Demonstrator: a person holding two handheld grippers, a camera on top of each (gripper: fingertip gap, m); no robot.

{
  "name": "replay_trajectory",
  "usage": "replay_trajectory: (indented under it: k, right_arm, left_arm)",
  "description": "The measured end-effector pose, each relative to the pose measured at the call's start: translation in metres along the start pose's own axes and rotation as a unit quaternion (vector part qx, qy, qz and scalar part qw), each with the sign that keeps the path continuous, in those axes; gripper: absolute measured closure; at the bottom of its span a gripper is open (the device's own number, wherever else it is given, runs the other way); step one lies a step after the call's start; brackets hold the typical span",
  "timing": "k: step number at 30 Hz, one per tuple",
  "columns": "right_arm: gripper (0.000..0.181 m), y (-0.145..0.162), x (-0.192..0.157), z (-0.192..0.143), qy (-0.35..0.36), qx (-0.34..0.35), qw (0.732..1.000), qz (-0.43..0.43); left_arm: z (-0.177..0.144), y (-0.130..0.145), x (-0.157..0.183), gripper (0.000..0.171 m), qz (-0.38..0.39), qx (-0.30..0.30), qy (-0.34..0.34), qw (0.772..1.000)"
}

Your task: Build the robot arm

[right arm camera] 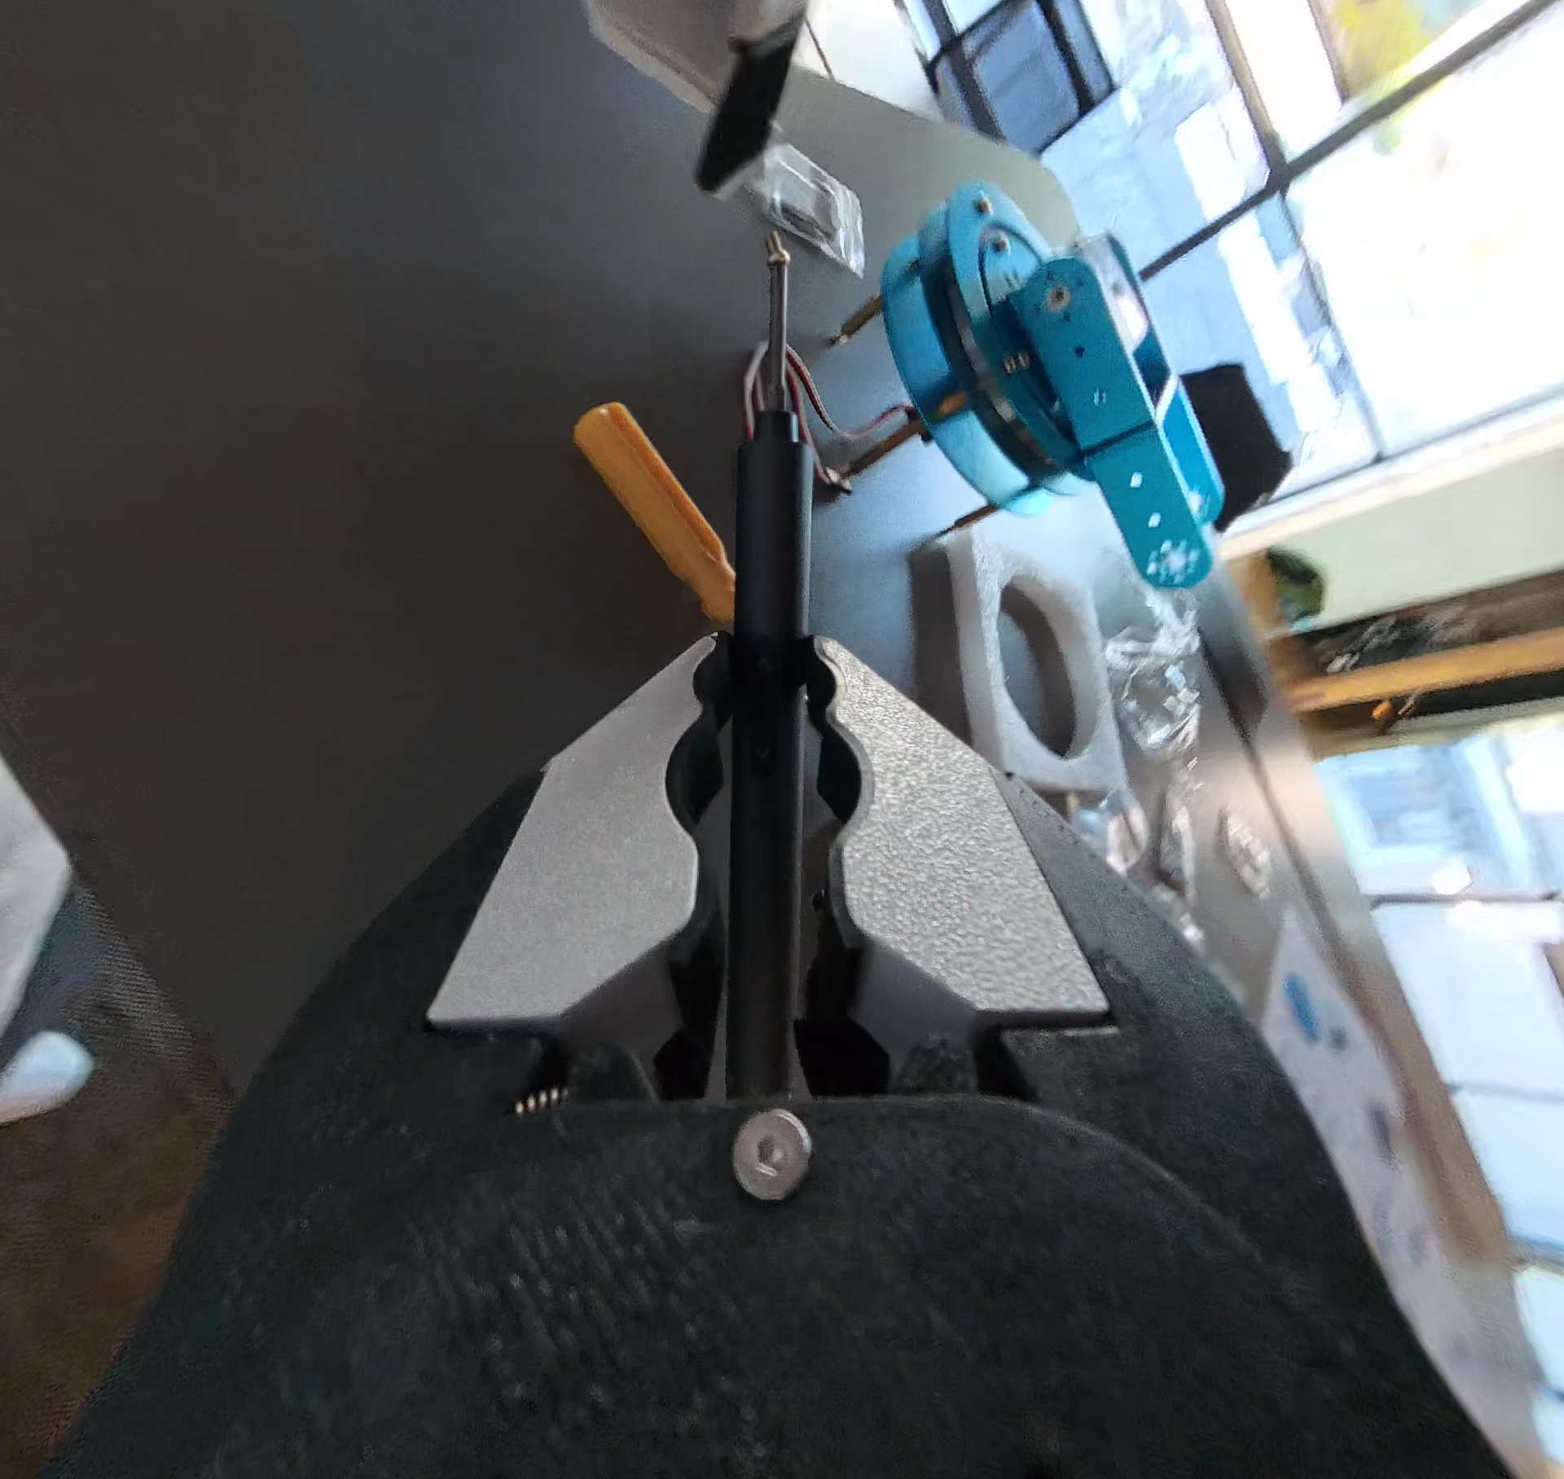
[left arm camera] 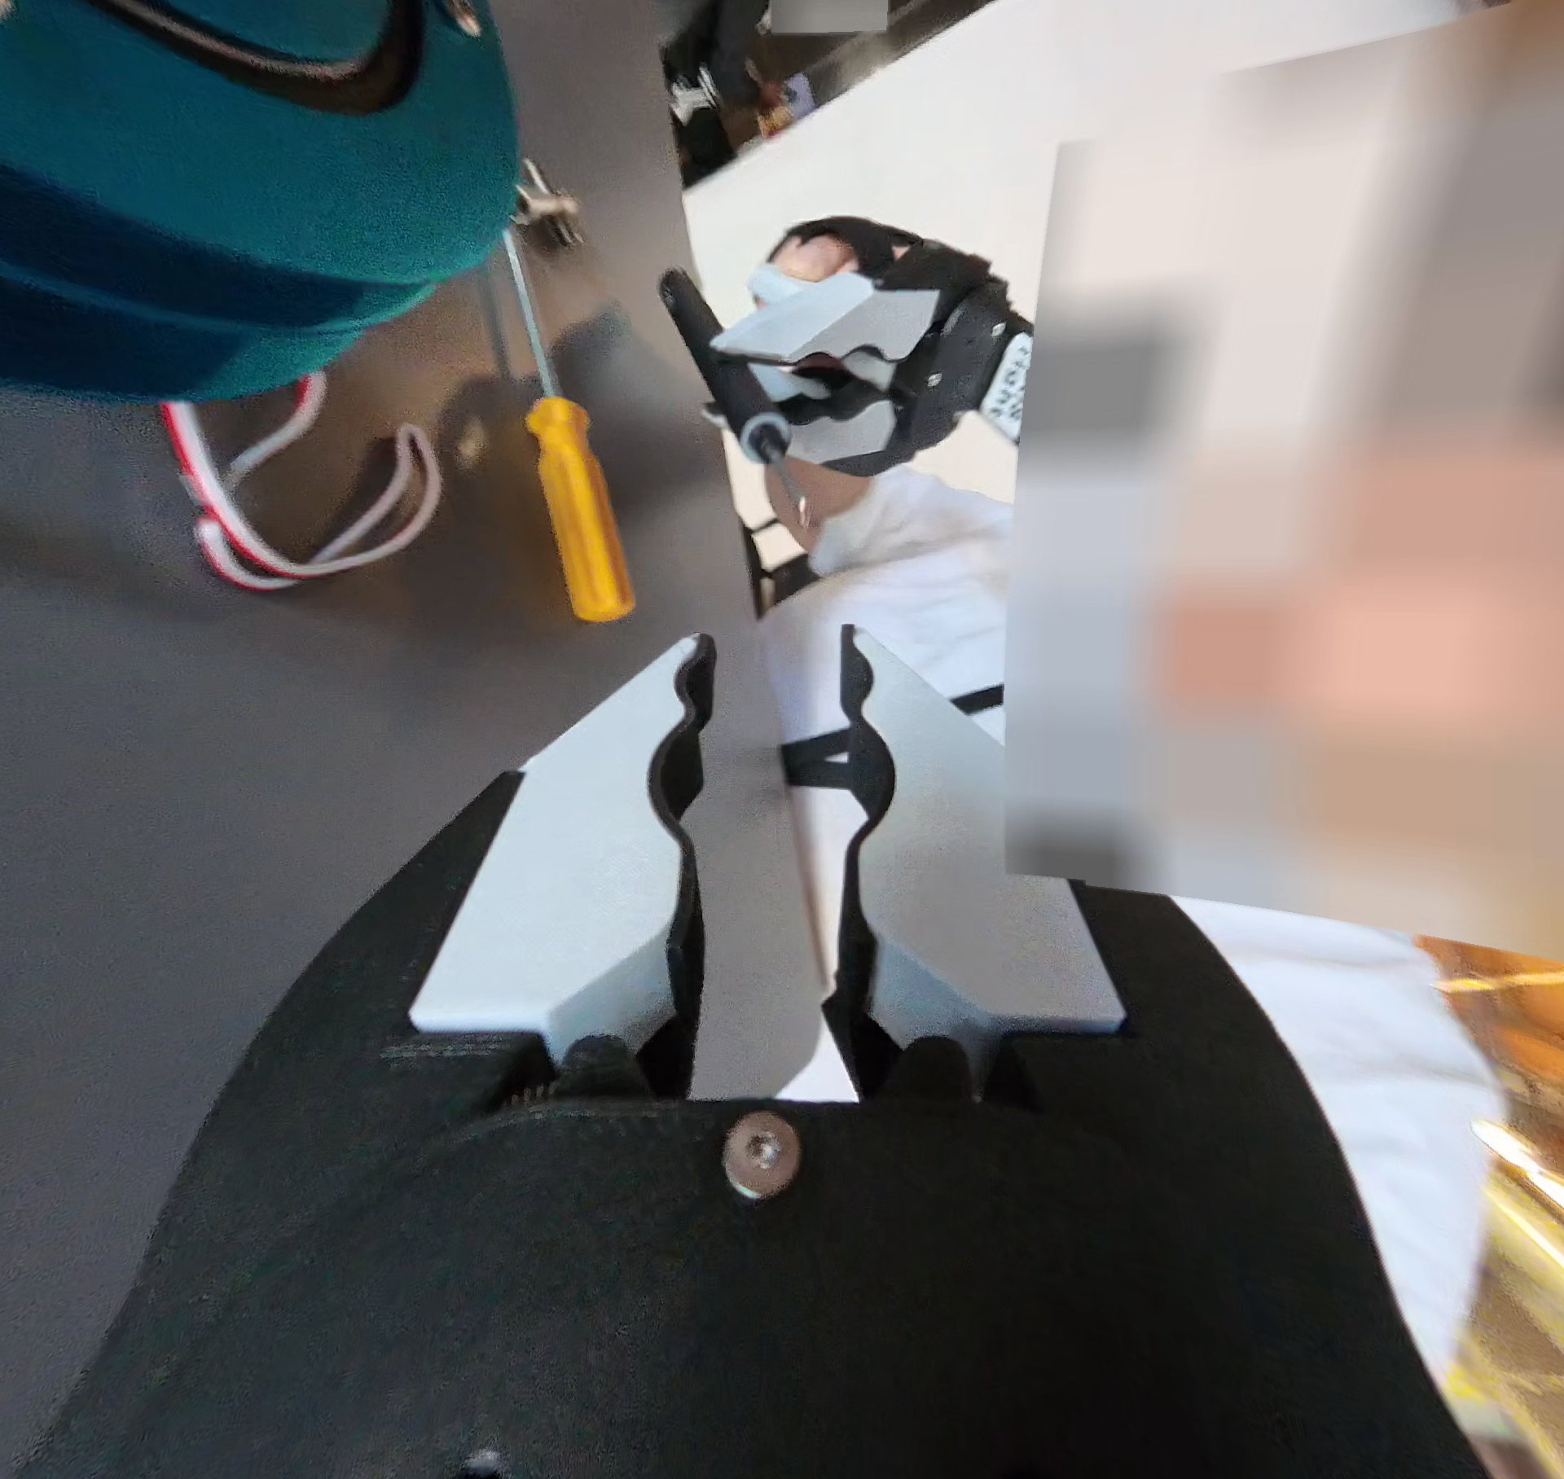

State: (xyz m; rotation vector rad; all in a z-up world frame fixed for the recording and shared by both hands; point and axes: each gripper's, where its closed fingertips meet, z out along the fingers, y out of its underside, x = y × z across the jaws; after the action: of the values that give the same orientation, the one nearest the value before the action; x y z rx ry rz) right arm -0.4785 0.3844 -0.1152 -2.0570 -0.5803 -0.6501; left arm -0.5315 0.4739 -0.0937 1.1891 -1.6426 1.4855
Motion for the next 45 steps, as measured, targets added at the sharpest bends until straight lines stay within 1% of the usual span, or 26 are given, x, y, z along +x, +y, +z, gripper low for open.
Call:
replay_trajectory:
  k: [1, 4, 7, 9, 11, 12, 15, 19, 21, 25, 31, 36, 38, 40, 42, 45]
  right_arm:
    - [0.166, 0.002, 0.004, 0.002, 0.001, -0.010, 0.999, 0.035]
    - [0.166, 0.006, 0.017, 0.009, 0.013, -0.039, 0.990, 0.132]
    - [0.165, 0.008, 0.025, 0.017, 0.042, -0.084, 0.977, 0.193]
    - [0.165, 0.002, 0.024, 0.024, 0.052, -0.097, 0.965, 0.237]
    - [0.166, -0.008, 0.024, 0.031, 0.056, -0.091, 0.949, 0.296]
    - [0.166, -0.011, 0.024, 0.035, 0.052, -0.088, 0.939, 0.328]
    - [0.166, -0.019, 0.024, 0.044, 0.040, -0.082, 0.909, 0.406]
    - [0.166, -0.027, 0.024, 0.050, 0.021, -0.076, 0.884, 0.462]
    - [0.166, -0.032, 0.020, 0.052, -0.003, -0.072, 0.871, 0.486]
    - [0.166, -0.042, 0.017, 0.054, -0.061, -0.042, 0.834, 0.547]
    - [0.166, -0.047, 0.016, 0.052, -0.128, 0.008, 0.781, 0.612]
    - [0.166, -0.051, 0.016, 0.050, -0.192, 0.046, 0.736, 0.648]
    - [0.166, -0.049, 0.015, 0.050, -0.211, 0.053, 0.721, 0.658]
    - [0.166, -0.050, 0.015, 0.048, -0.235, 0.066, 0.704, 0.667]
    - [0.166, -0.049, 0.014, 0.047, -0.251, 0.071, 0.694, 0.671]
    - [0.166, -0.047, 0.009, 0.048, -0.272, 0.068, 0.687, 0.670]
  left_arm:
    - [-0.004, -0.001, -0.004, 0.145, 0.022, 0.016, -0.018, 0.999]
    - [-0.016, -0.010, -0.007, 0.145, 0.110, 0.073, -0.072, 0.989]
    - [-0.029, -0.021, -0.009, 0.143, 0.212, 0.125, -0.146, 0.958]
    - [-0.037, -0.028, -0.009, 0.141, 0.263, 0.151, -0.182, 0.935]
    - [-0.038, -0.031, -0.007, 0.140, 0.290, 0.169, -0.190, 0.923]
    - [-0.036, -0.032, -0.007, 0.139, 0.293, 0.173, -0.185, 0.922]
    - [-0.025, -0.029, -0.014, 0.138, 0.260, 0.159, -0.166, 0.938]
    - [-0.010, -0.030, -0.007, 0.141, 0.178, 0.158, -0.076, 0.968]
    - [-0.006, -0.034, -0.006, 0.141, 0.147, 0.157, -0.053, 0.975]
    - [-0.003, -0.045, -0.007, 0.140, 0.113, 0.196, -0.039, 0.973]
    - [0.004, -0.057, -0.009, 0.138, 0.073, 0.250, -0.026, 0.965]
    - [0.014, -0.052, -0.011, 0.139, 0.031, 0.268, 0.007, 0.963]
    - [0.017, -0.047, -0.007, 0.139, 0.018, 0.280, 0.025, 0.960]
    - [0.018, -0.039, -0.006, 0.140, 0.014, 0.288, 0.026, 0.957]
    - [0.014, -0.036, -0.002, 0.140, 0.012, 0.302, 0.030, 0.953]
    - [0.011, -0.039, -0.007, 0.141, 0.016, 0.314, 0.005, 0.949]
